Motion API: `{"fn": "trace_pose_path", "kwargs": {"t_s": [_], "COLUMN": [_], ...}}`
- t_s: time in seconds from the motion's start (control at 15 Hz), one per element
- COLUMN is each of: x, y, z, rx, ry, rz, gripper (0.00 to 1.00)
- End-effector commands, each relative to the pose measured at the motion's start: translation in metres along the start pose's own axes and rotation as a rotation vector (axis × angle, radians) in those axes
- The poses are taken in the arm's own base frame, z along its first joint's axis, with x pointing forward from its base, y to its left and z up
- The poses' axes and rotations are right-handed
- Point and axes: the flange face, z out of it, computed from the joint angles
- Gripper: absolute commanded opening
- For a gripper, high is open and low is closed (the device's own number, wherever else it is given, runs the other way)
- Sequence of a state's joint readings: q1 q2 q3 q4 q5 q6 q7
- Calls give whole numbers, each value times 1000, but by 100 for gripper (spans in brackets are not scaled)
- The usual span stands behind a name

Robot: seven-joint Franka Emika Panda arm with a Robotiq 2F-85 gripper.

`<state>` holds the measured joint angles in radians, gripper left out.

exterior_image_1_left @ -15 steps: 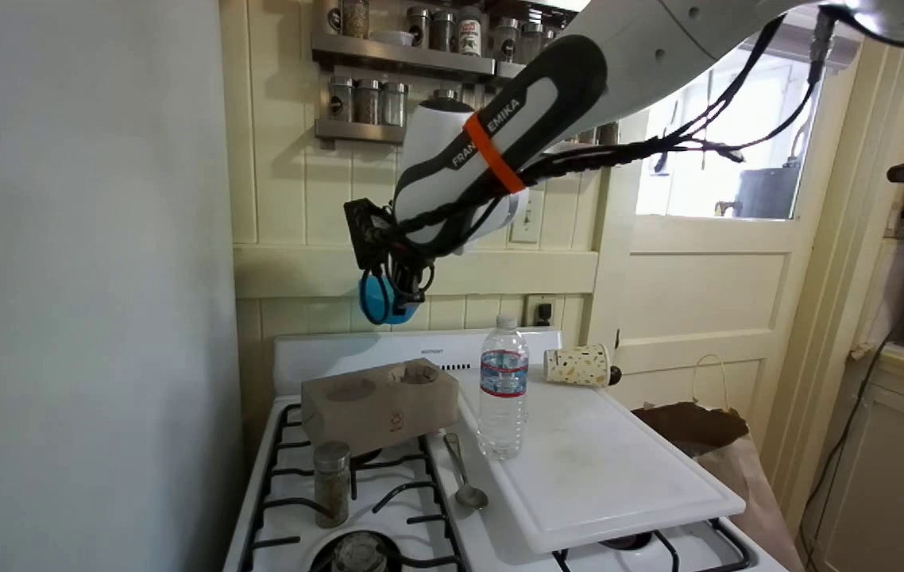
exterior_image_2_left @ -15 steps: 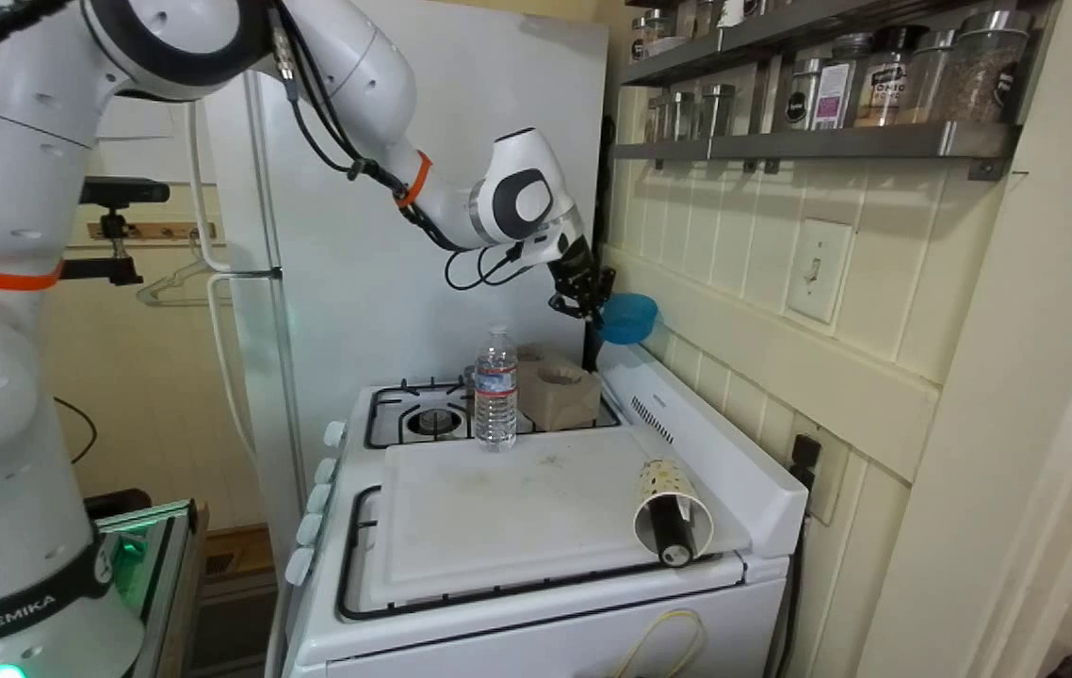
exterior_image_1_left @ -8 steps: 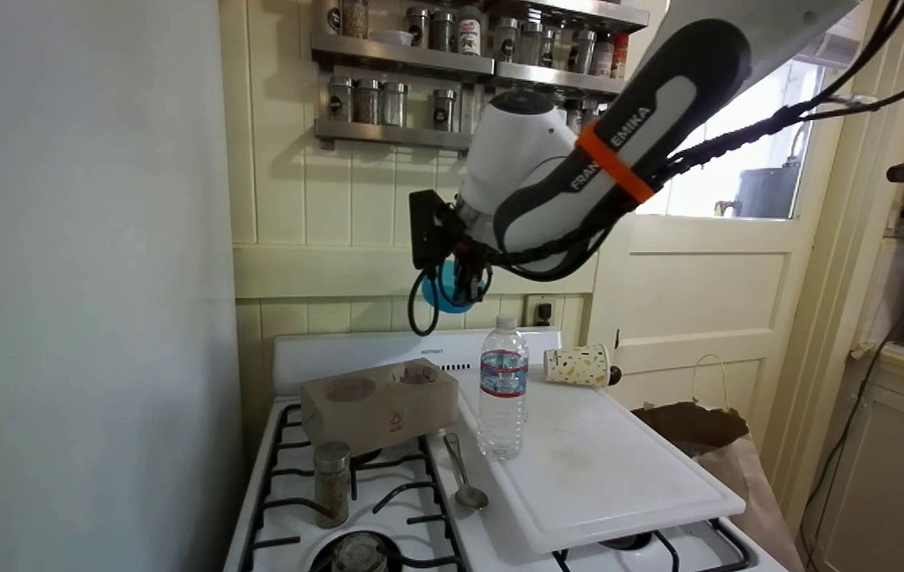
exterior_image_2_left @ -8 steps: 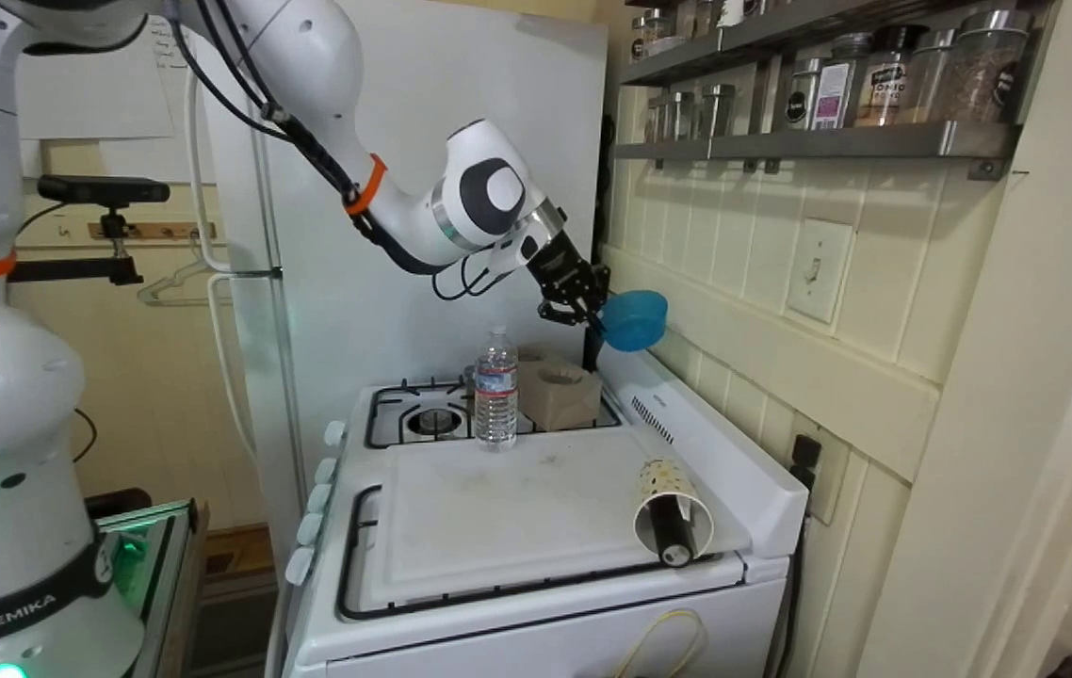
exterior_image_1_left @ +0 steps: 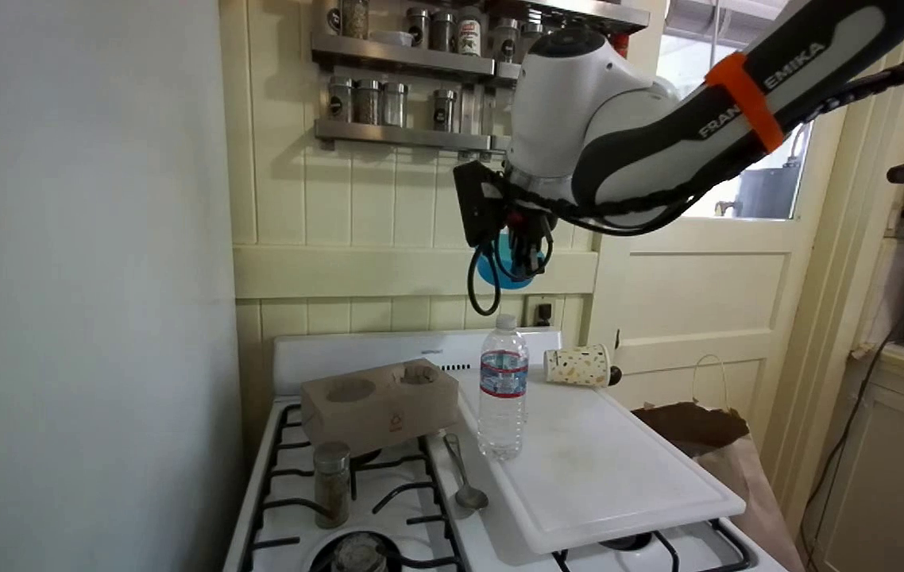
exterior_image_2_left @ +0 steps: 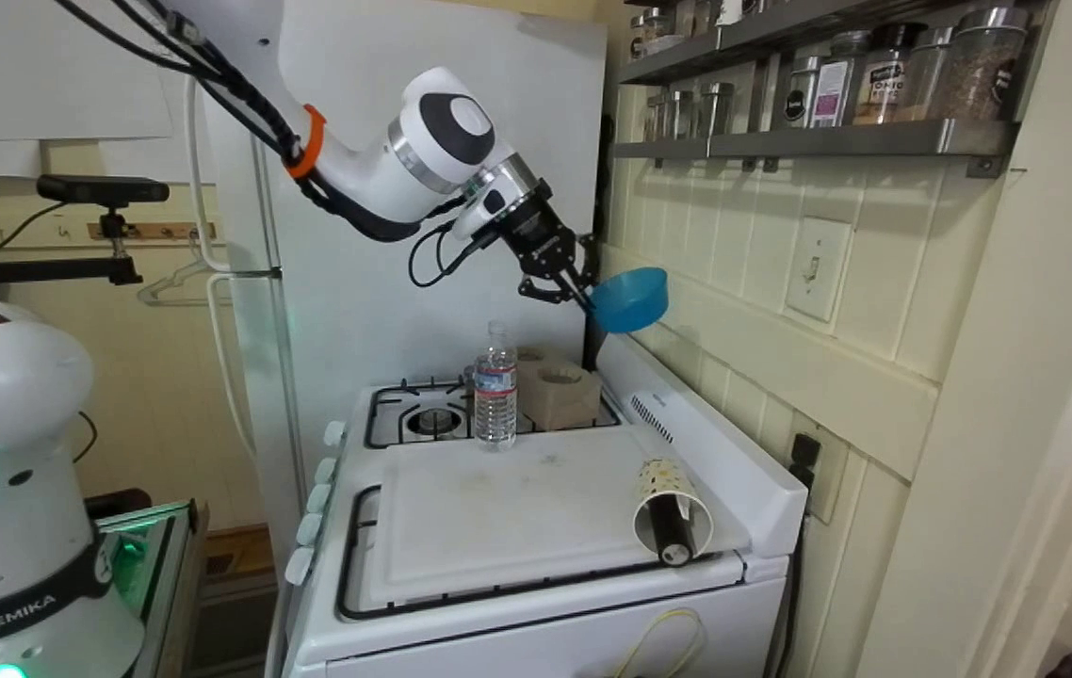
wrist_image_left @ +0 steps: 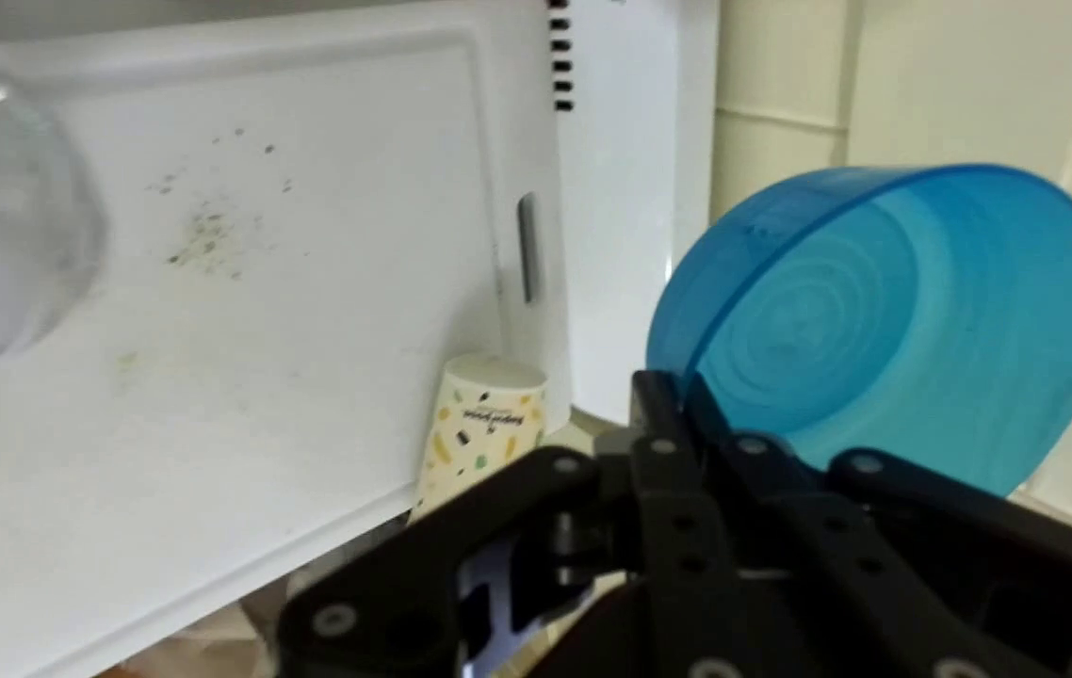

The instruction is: Move the blue bowl to the right

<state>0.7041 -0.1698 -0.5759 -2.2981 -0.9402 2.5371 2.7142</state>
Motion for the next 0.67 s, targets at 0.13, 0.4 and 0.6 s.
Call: {"fn": "trace_pose_path", "kwargs": {"t_s": [0.13,0.4,0.6], "x": [24,34,28], "y": [108,156,152], "z": [-39,-34,-28], "rx": [-171,-295,-292], "ry": [146,117,138], "rz": [26,95,63], "gripper": [1,1,4]}}
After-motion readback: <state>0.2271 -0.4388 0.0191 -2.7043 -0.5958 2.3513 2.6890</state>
